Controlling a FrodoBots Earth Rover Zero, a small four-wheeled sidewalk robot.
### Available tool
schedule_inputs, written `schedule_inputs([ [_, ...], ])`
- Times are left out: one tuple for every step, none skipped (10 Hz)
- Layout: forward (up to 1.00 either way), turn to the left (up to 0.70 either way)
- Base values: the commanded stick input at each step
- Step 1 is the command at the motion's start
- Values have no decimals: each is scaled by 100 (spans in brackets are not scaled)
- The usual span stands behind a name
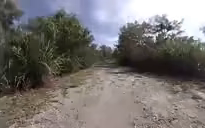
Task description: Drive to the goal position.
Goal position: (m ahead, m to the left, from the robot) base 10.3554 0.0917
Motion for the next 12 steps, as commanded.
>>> schedule_inputs([
  [85,0],
  [85,0],
  [85,0],
  [85,0],
  [85,0],
  [85,0],
  [85,0],
  [85,0],
  [85,0],
  [85,0],
  [85,0],
  [85,0],
])
